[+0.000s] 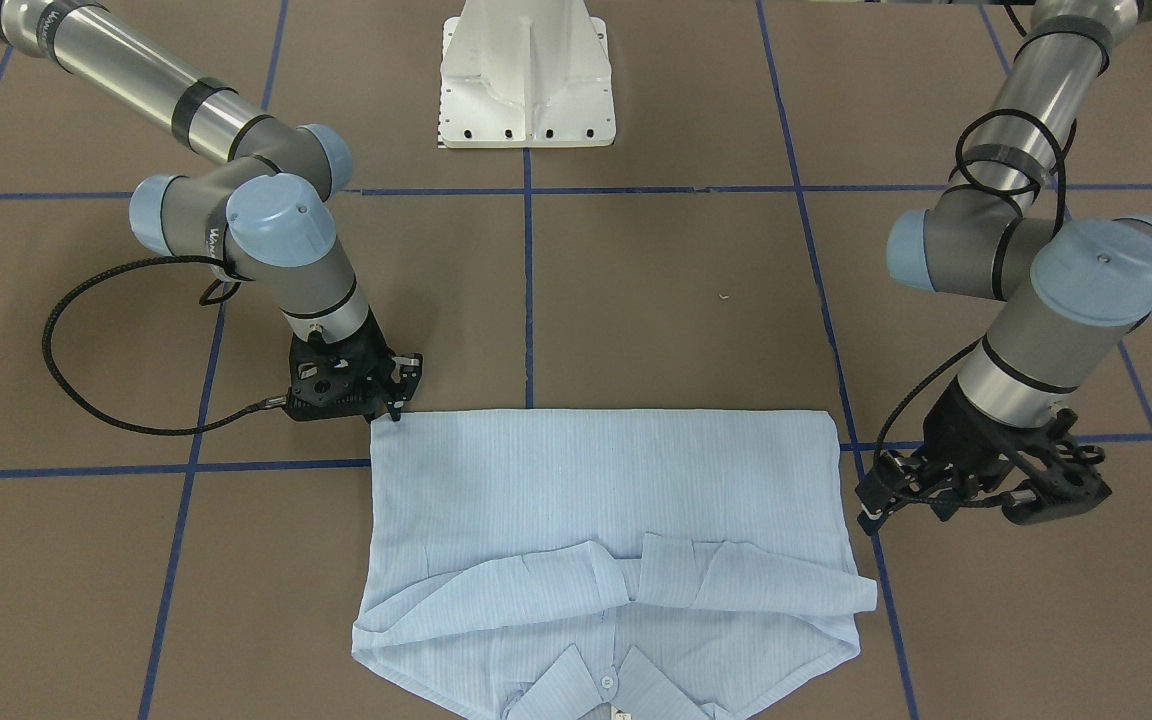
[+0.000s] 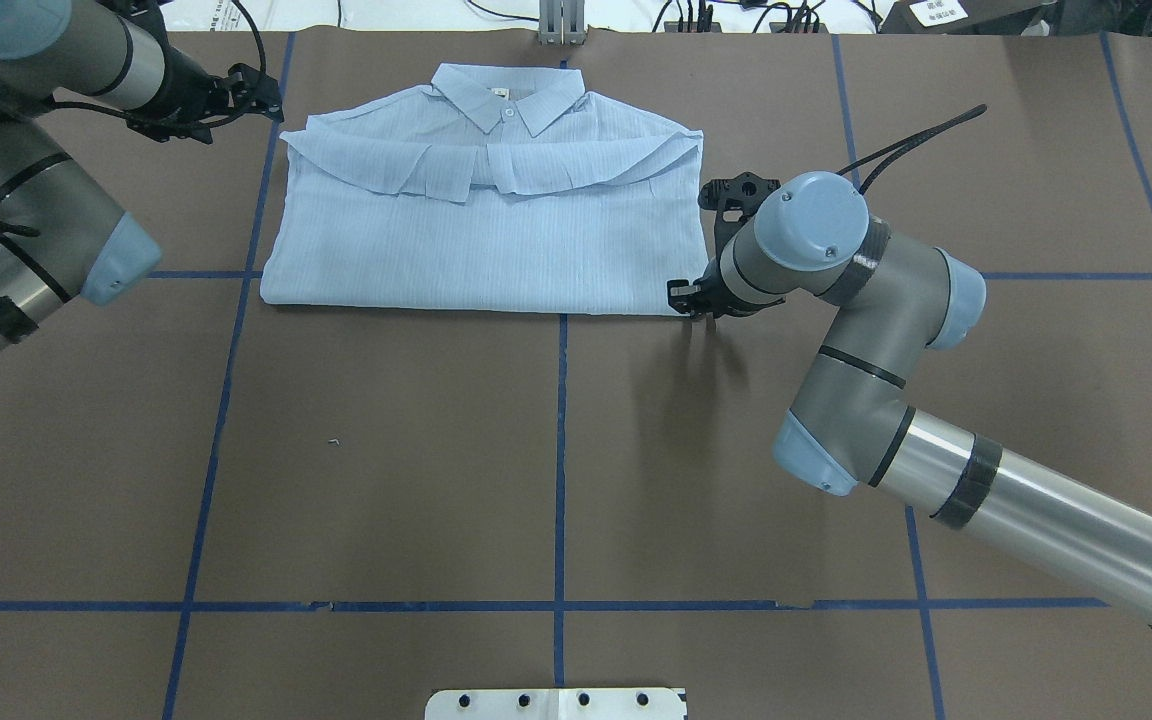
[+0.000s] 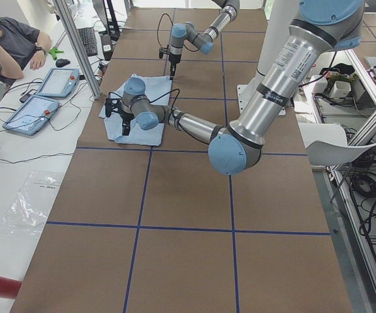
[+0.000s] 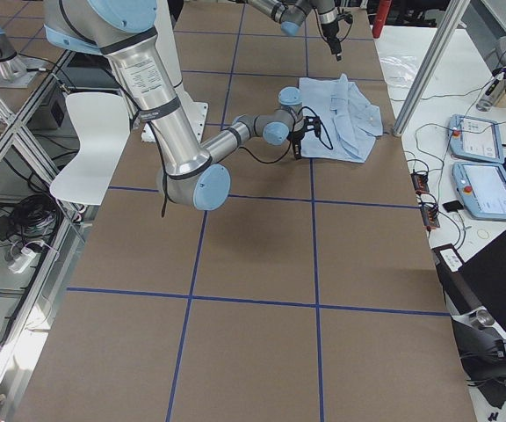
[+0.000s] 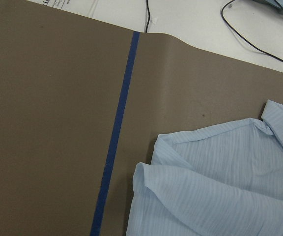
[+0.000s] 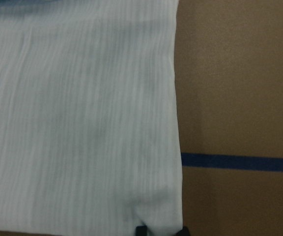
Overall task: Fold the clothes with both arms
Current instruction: 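Move the right gripper down to the folded side edge nearest it and grasp, then drag the grasped shirt edge with the right gripper toward the robot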
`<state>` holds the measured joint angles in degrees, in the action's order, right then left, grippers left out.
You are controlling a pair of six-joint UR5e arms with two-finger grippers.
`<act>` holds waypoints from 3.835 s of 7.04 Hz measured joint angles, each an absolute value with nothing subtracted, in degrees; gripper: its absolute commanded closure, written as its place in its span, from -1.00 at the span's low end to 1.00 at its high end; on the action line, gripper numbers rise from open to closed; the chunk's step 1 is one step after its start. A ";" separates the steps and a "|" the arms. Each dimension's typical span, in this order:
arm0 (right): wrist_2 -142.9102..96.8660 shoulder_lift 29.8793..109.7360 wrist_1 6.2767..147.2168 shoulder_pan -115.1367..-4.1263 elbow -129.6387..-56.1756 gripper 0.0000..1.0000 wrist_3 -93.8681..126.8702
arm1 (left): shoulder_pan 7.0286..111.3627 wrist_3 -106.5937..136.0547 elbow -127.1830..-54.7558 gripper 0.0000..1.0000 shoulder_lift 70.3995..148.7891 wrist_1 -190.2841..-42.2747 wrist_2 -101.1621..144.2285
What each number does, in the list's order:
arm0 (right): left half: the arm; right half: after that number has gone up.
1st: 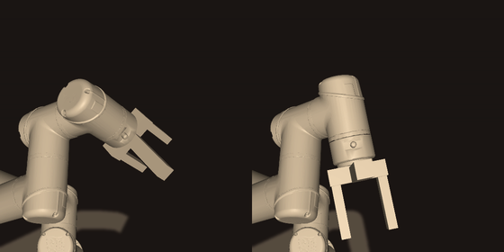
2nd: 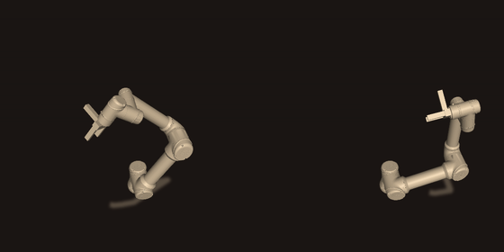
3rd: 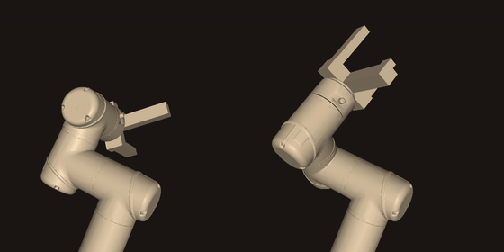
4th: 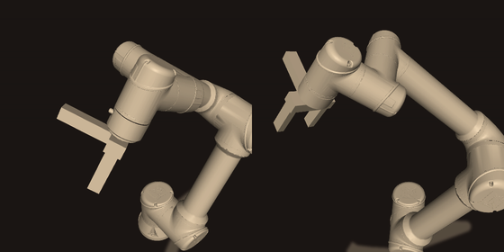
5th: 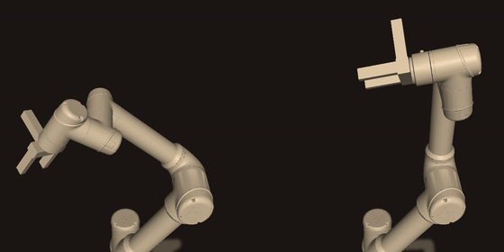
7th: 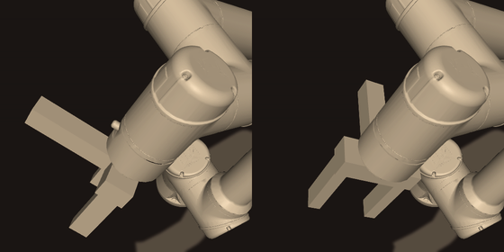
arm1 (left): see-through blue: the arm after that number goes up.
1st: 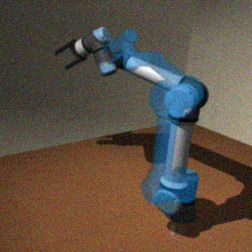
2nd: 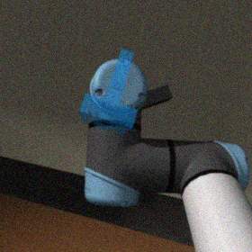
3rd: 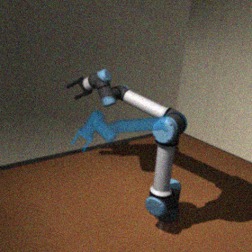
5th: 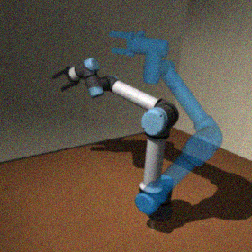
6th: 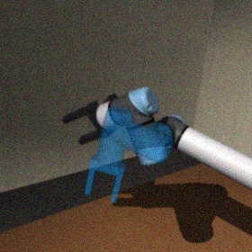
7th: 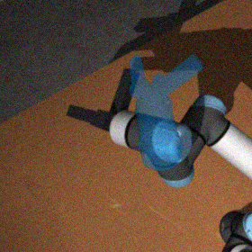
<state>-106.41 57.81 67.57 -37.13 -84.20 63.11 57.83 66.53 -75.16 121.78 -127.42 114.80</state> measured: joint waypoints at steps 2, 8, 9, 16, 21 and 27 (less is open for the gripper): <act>-106.90 57.92 72.86 -37.37 -88.44 1.00 62.95 | 57.98 66.59 -75.34 -0.85 121.76 -127.36 114.79; -107.22 69.71 80.76 -37.57 -105.42 1.00 62.03 | 58.22 66.95 -77.71 -0.82 119.77 -127.35 114.70; -107.21 73.71 80.75 -37.33 -109.09 1.00 62.01 | 58.20 67.02 -77.90 -0.83 119.65 -127.35 114.70; -106.92 90.51 80.68 -24.42 -125.17 1.00 62.95 | 58.03 67.15 -79.21 -0.87 119.31 -127.39 114.70; -106.62 94.28 80.68 -17.89 -126.69 1.00 63.18 | 57.78 67.06 -81.15 -0.87 117.72 -127.37 114.67; -106.82 94.73 80.76 -12.49 -126.74 1.00 63.21 | 57.59 67.06 -81.26 -0.87 117.70 -127.43 114.70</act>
